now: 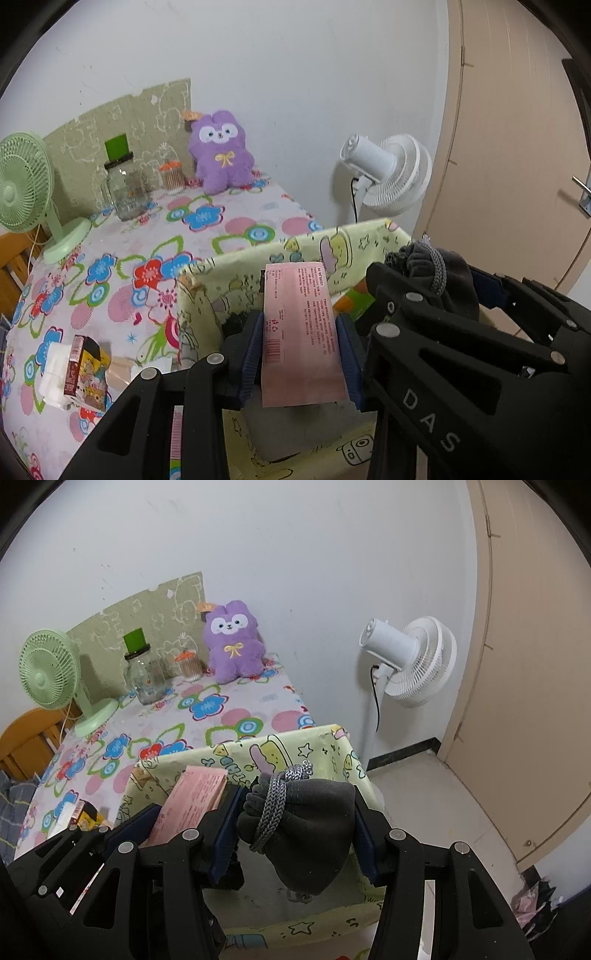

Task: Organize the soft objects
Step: 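Open the right tool to drop the glove while the left tool releases the pink packet into the box, then withdraw both open tools from the box back over the bed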

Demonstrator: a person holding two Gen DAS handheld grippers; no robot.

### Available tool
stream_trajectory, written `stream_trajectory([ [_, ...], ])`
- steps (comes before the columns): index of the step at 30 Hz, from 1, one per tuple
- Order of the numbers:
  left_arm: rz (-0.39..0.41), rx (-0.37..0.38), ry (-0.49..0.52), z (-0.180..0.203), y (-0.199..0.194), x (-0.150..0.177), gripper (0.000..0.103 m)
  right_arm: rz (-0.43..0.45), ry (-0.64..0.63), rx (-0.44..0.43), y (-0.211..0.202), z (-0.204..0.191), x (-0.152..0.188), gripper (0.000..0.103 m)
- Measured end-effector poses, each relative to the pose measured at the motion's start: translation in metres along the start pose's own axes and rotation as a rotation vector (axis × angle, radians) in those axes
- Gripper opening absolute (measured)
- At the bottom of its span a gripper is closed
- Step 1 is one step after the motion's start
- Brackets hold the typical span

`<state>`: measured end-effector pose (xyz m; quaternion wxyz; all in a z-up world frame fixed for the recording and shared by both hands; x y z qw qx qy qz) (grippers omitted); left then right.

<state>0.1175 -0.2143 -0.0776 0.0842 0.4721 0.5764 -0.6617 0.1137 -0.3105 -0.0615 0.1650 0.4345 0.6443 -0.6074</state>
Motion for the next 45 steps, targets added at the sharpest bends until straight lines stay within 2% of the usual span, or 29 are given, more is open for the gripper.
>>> stream_trajectory([
  [6, -0.055, -0.007, -0.011, -0.002, 0.009, 0.007, 0.041, -0.045, 0.017, -0.019, 0.014, 0.0, 0.008, 0.058],
  [8, -0.05, -0.016, -0.015, -0.002, 0.008, 0.009, 0.043, -0.059, 0.024, -0.028, 0.018, 0.0, 0.01, 0.058],
  [10, -0.044, 0.003, -0.018, -0.001, 0.007, 0.009, 0.056, -0.064, 0.034, -0.049, 0.018, 0.0, 0.012, 0.058],
  [12, -0.043, 0.024, -0.019, 0.0, 0.007, 0.009, 0.064, -0.066, 0.046, -0.071, 0.017, 0.002, 0.013, 0.058],
  [21, -0.043, 0.024, -0.009, 0.005, 0.005, 0.007, 0.076, -0.072, 0.043, -0.064, 0.014, 0.004, 0.014, 0.062],
  [22, -0.041, 0.022, -0.008, 0.005, 0.004, 0.007, 0.078, -0.073, 0.042, -0.064, 0.014, 0.004, 0.014, 0.064],
  [25, -0.031, 0.003, -0.009, 0.003, -0.001, 0.006, 0.085, -0.059, 0.034, -0.06, 0.009, 0.003, 0.013, 0.08],
  [45, 0.069, -0.068, -0.018, -0.02, -0.053, 0.007, 0.097, 0.071, -0.019, -0.071, -0.042, -0.03, 0.008, 0.094],
])
Point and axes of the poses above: each gripper's, at about its wrist camera, not at the fingertips, and y roughly the way its jaws point, z to its right, x to its underside, the point moved 1 cm from there along y, roughly the way its jaws point, and after that the axes turned 11 degrees about y, right-handed, at the moved point
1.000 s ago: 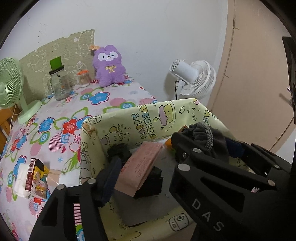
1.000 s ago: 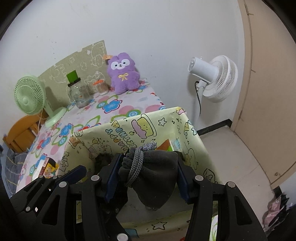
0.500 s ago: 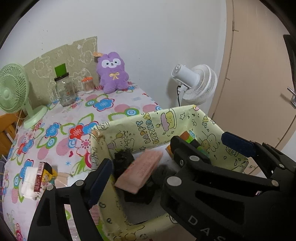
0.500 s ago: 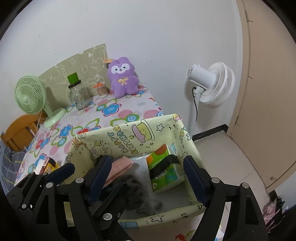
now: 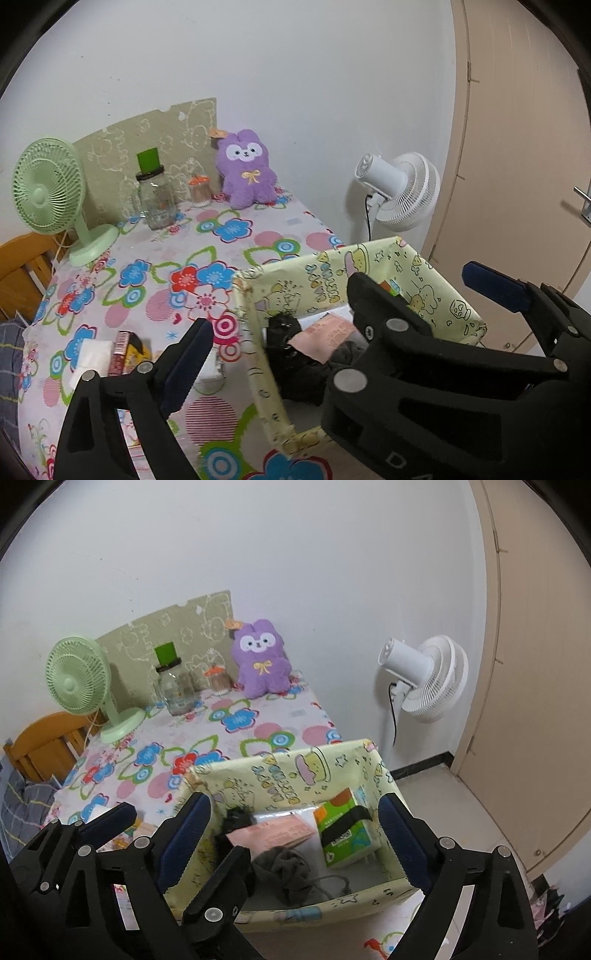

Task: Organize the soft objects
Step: 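Withdraw both open tools from the box back over the bed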

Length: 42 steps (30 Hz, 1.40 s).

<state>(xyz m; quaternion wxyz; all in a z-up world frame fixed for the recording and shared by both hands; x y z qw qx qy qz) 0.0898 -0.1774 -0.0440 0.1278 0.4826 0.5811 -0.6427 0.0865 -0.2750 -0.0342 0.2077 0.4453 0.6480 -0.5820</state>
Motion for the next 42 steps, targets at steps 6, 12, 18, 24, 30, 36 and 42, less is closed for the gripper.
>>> stream_trajectory([
  [6, 0.035, -0.028, -0.012, -0.013, -0.019, 0.003, 0.1, 0.038, -0.013, -0.011, -0.018, -0.016, 0.0, 0.101],
  [12, 0.055, -0.031, -0.028, -0.027, -0.036, 0.009, 0.102, 0.066, -0.022, -0.034, -0.034, -0.032, 0.003, 0.103],
  [18, 0.075, -0.044, -0.044, -0.044, -0.052, 0.019, 0.103, 0.077, -0.024, -0.066, -0.046, -0.052, 0.011, 0.103],
  [24, 0.085, -0.076, -0.052, -0.057, -0.066, 0.028, 0.103, 0.075, -0.042, -0.093, -0.054, -0.07, 0.019, 0.103],
  [30, 0.092, -0.122, -0.05, -0.069, -0.076, 0.038, 0.103, 0.059, -0.072, -0.113, -0.056, -0.089, 0.027, 0.103],
  [36, 0.087, -0.14, -0.061, -0.082, -0.08, 0.046, 0.103, 0.049, -0.084, -0.134, -0.056, -0.102, 0.035, 0.103],
  [42, 0.094, -0.167, -0.07, -0.091, -0.081, 0.055, 0.103, 0.048, -0.102, -0.144, -0.054, -0.114, 0.042, 0.103],
])
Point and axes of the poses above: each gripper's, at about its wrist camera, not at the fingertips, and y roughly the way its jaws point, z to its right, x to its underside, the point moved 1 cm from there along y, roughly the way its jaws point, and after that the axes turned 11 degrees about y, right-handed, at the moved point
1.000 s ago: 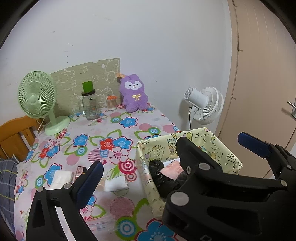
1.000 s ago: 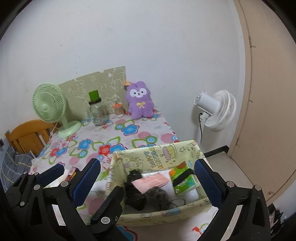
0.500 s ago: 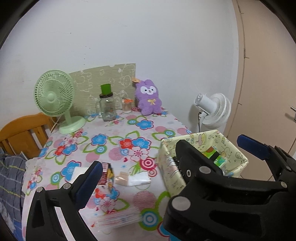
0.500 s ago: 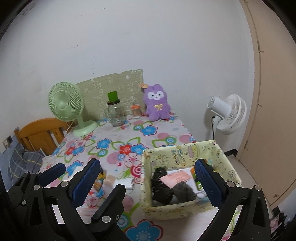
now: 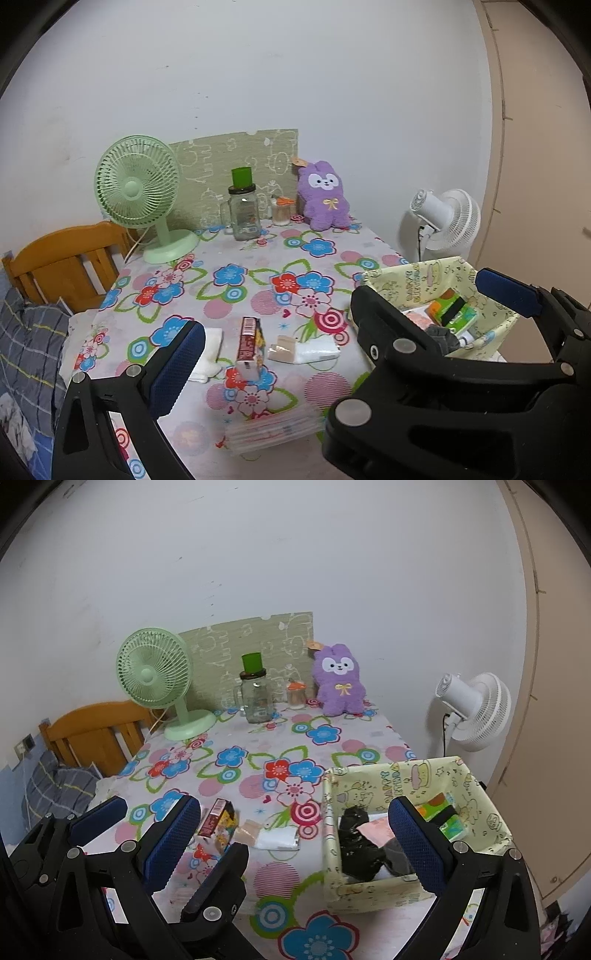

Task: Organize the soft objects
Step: 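Withdraw both open tools from the box back over the bed, then move the left tool to the brown snack box while the right tool approaches the cartoon juice box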

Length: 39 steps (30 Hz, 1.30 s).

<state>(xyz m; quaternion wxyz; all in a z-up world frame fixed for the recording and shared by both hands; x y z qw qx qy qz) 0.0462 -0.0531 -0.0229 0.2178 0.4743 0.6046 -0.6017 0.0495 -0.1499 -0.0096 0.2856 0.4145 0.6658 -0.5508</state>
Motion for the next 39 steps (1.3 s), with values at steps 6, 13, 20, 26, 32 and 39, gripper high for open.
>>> stream_trajectory([
  [6, -0.024, -0.01, -0.021, -0.011, 0.008, 0.008, 0.103, -0.028, -0.017, -0.005, 0.011, -0.008, 0.005, 0.103],
  [13, -0.043, -0.017, -0.046, -0.023, 0.018, 0.016, 0.103, -0.047, -0.037, -0.016, 0.024, -0.019, 0.01, 0.098],
  [20, -0.073, -0.013, -0.058, -0.034, 0.033, 0.022, 0.095, -0.085, -0.043, -0.038, 0.044, -0.029, 0.015, 0.092],
  [26, -0.098, -0.021, -0.059, -0.04, 0.047, 0.028, 0.088, -0.118, -0.055, -0.04, 0.062, -0.034, 0.021, 0.085],
  [32, -0.145, -0.045, -0.079, -0.052, 0.066, 0.036, 0.084, -0.166, -0.069, -0.044, 0.081, -0.039, 0.029, 0.077],
  [39, -0.182, -0.031, -0.091, -0.057, 0.085, 0.044, 0.077, -0.206, -0.056, -0.037, 0.104, -0.042, 0.034, 0.074],
])
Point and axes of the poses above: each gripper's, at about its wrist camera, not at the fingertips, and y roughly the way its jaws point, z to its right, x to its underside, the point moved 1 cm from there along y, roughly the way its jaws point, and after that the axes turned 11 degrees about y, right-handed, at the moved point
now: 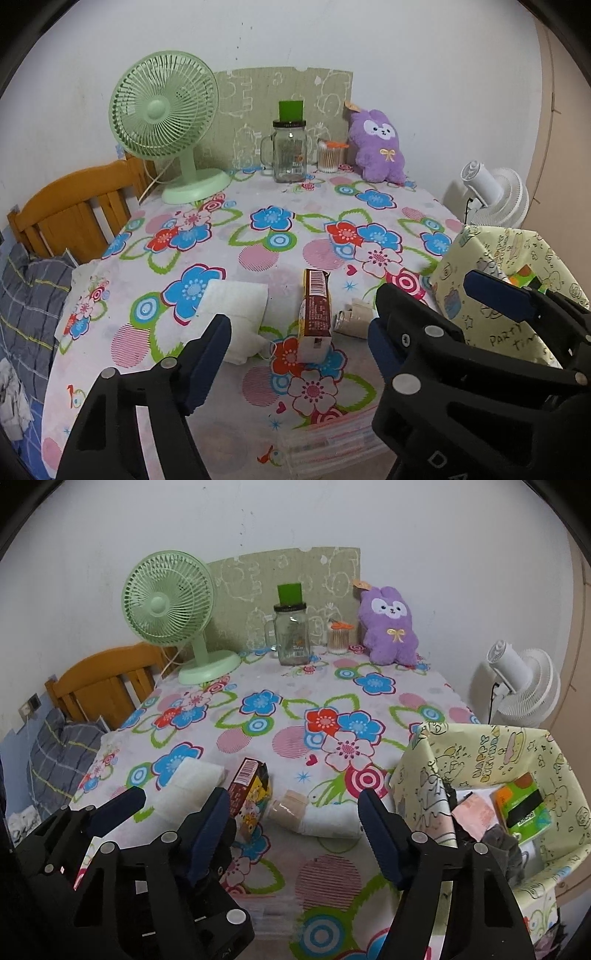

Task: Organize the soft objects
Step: 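Move the left tool to the brown snack box while the right tool approaches the cartoon juice box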

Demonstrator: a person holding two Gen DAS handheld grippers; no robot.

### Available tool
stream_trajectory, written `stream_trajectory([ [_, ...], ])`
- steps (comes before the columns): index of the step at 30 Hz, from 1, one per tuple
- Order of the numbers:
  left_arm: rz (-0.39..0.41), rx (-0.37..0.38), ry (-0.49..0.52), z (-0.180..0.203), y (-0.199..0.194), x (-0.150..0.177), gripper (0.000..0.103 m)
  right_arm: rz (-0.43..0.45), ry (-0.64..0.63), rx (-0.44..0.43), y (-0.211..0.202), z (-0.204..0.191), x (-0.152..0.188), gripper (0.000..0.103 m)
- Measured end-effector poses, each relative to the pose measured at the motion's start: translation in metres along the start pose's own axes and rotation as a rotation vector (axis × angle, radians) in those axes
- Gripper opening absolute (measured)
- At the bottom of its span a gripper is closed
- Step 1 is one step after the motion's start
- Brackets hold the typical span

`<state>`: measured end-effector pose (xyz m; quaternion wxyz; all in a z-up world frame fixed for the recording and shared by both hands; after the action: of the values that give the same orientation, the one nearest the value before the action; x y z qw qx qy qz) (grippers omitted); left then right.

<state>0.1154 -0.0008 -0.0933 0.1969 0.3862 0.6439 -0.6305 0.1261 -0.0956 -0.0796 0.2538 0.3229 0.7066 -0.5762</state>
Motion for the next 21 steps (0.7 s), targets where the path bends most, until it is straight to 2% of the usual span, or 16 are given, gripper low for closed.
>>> stream_trajectory([
  [8, -0.039, 0.031, -0.011, -0.001, 0.024, 0.0, 0.07, -0.04, 0.026, 0.023, 0.023, 0.006, 0.0, 0.073],
  [13, -0.066, 0.045, -0.029, -0.004, 0.038, 0.002, 0.057, -0.065, 0.04, 0.029, 0.033, 0.008, 0.002, 0.072],
  [15, -0.069, 0.042, -0.035, -0.004, 0.041, 0.002, 0.048, -0.074, 0.05, 0.031, 0.037, 0.01, 0.002, 0.072],
  [17, -0.071, 0.047, -0.044, -0.004, 0.043, 0.003, 0.047, -0.077, 0.059, 0.031, 0.04, 0.01, 0.003, 0.072],
  [21, -0.092, 0.073, -0.053, -0.005, 0.051, 0.005, 0.035, -0.099, 0.076, 0.033, 0.048, 0.012, 0.004, 0.072],
])
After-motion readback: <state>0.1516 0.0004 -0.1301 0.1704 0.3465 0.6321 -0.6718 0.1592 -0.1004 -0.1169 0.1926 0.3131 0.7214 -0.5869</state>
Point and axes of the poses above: each gripper's, at about its wrist camera, not at the fingertips, and y roughly the way its jaws point, z to its right, x to its underside, the point moved 1 cm from there along y, roughly the way its jaws point, and after that the axes turned 11 degrees about y, right-handed, at the moved point
